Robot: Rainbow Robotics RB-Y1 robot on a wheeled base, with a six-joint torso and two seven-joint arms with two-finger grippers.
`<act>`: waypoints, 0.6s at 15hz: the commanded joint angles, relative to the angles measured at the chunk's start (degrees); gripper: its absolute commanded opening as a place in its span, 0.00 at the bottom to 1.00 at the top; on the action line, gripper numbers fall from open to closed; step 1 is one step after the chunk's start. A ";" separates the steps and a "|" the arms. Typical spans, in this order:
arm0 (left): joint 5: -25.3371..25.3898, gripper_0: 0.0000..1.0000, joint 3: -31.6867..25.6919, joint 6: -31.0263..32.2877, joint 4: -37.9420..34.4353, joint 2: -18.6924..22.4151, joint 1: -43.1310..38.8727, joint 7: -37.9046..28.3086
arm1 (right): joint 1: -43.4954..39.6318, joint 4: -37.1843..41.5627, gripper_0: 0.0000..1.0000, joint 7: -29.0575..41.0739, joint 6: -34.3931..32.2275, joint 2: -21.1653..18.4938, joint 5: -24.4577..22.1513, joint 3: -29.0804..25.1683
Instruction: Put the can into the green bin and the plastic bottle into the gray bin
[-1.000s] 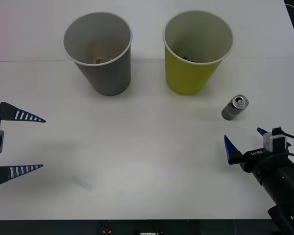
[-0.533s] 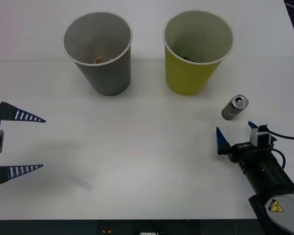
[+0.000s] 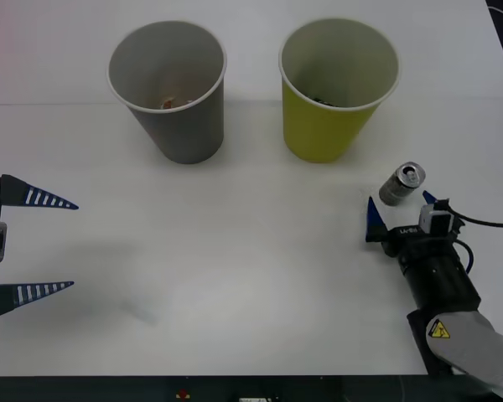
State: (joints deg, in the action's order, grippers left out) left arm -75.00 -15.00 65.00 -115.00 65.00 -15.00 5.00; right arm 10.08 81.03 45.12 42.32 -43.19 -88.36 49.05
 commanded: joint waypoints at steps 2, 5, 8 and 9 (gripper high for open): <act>0.00 1.00 0.00 0.00 0.00 0.00 0.00 0.00 | 2.31 -3.52 1.00 0.49 1.10 2.05 -0.14 -0.01; 0.00 1.00 0.00 0.00 0.00 0.00 0.00 0.00 | 4.42 -7.03 1.00 1.02 1.89 4.16 -0.23 -0.01; 0.00 1.00 0.00 0.00 0.00 0.00 0.00 0.00 | 6.09 -9.05 1.00 1.37 1.97 5.31 -0.41 -0.01; 0.00 1.00 0.00 0.00 0.00 0.00 0.00 0.00 | 6.44 -9.05 1.00 1.37 1.97 5.31 -0.41 -0.01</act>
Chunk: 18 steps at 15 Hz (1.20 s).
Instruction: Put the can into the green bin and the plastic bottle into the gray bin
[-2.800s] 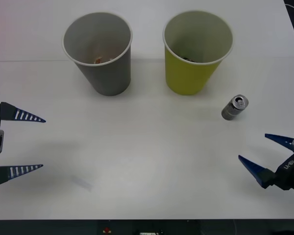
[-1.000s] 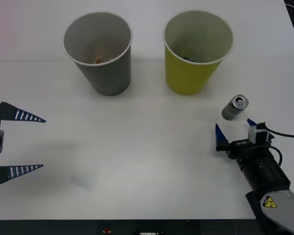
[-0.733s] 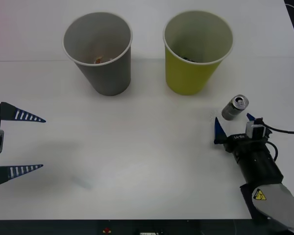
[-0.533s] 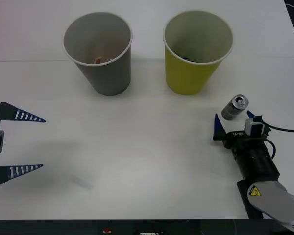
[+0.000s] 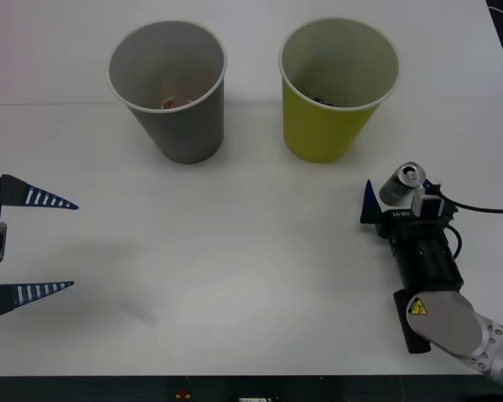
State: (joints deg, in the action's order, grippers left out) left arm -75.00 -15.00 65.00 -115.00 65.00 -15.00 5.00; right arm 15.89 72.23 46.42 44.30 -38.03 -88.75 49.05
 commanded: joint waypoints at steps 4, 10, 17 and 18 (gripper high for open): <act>0.00 1.00 0.00 0.00 0.00 0.00 0.00 0.00 | 1.33 -0.25 1.00 0.07 0.00 0.15 -0.02 -0.01; 0.00 1.00 0.00 0.00 0.00 0.00 0.00 0.00 | 1.33 -0.77 0.00 -0.28 0.00 0.15 0.07 -0.10; 0.00 1.00 0.00 0.00 0.00 0.00 0.00 0.00 | 1.33 -2.09 0.00 -0.28 -0.09 0.15 -1.77 -0.01; 0.00 1.00 0.00 0.00 0.00 0.00 0.00 0.00 | 1.33 -2.09 0.00 -0.28 -0.09 0.24 -1.77 -0.01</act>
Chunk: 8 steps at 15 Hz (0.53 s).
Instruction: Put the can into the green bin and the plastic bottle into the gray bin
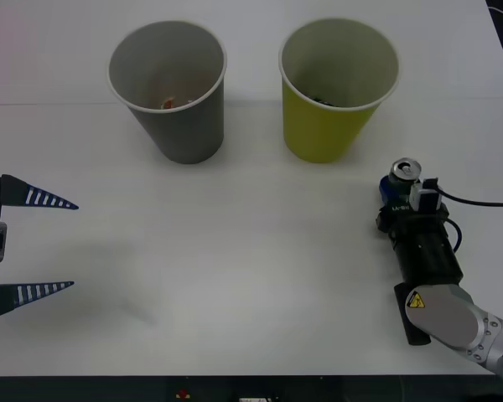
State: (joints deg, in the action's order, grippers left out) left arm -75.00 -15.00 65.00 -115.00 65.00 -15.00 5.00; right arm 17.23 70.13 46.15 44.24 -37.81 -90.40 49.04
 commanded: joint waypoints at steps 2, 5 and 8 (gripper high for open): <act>0.00 1.00 0.00 0.00 0.00 0.00 0.00 0.00 | 0.00 0.00 0.00 -0.01 -0.12 -0.08 -0.83 -0.08; 0.00 1.00 0.00 0.00 0.00 0.00 0.00 0.00 | -0.18 1.50 0.00 -0.01 -4.78 -1.57 -4.79 -2.28; 0.00 1.00 0.00 0.00 0.00 0.00 0.00 0.00 | -1.76 5.28 0.00 -0.18 -14.18 -3.50 -10.76 -8.08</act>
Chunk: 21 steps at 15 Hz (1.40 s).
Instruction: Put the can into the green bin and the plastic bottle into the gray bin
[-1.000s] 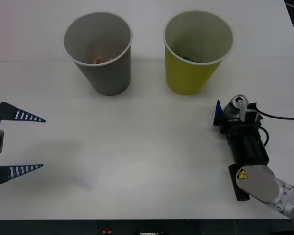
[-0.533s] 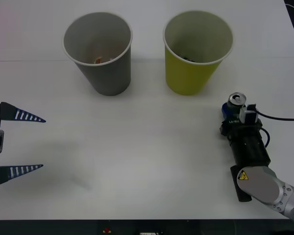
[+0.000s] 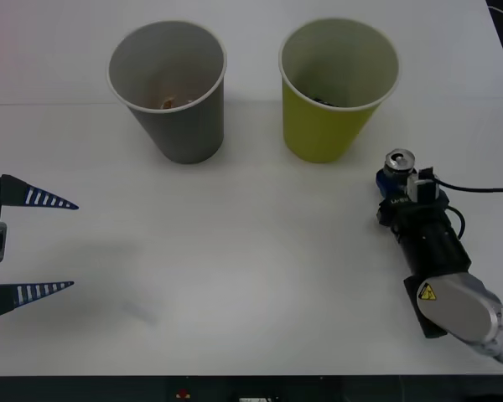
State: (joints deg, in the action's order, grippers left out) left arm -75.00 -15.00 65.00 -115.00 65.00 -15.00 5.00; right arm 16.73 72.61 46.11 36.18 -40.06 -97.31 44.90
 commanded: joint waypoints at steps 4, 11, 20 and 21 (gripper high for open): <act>0.00 1.00 0.00 0.00 0.00 0.00 0.00 0.00 | -9.88 16.43 0.00 -0.59 -26.43 -4.42 -12.47 -18.79; 0.00 1.00 0.00 0.00 0.00 0.00 0.00 0.00 | -23.50 38.75 0.00 -2.70 -58.86 -4.15 -19.23 -41.73; 0.00 1.00 0.00 0.00 0.00 0.00 0.00 0.00 | -21.74 59.49 0.00 -12.72 -106.85 11.58 -31.36 -65.64; 0.00 1.00 0.00 0.00 0.00 0.00 0.00 0.00 | -20.51 60.72 0.00 -10.69 -110.45 12.81 -31.45 -66.78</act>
State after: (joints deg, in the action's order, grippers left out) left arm -75.00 -15.00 65.00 -115.00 65.00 -15.00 5.00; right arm -4.78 132.27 33.95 -71.23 -28.31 -128.69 -20.90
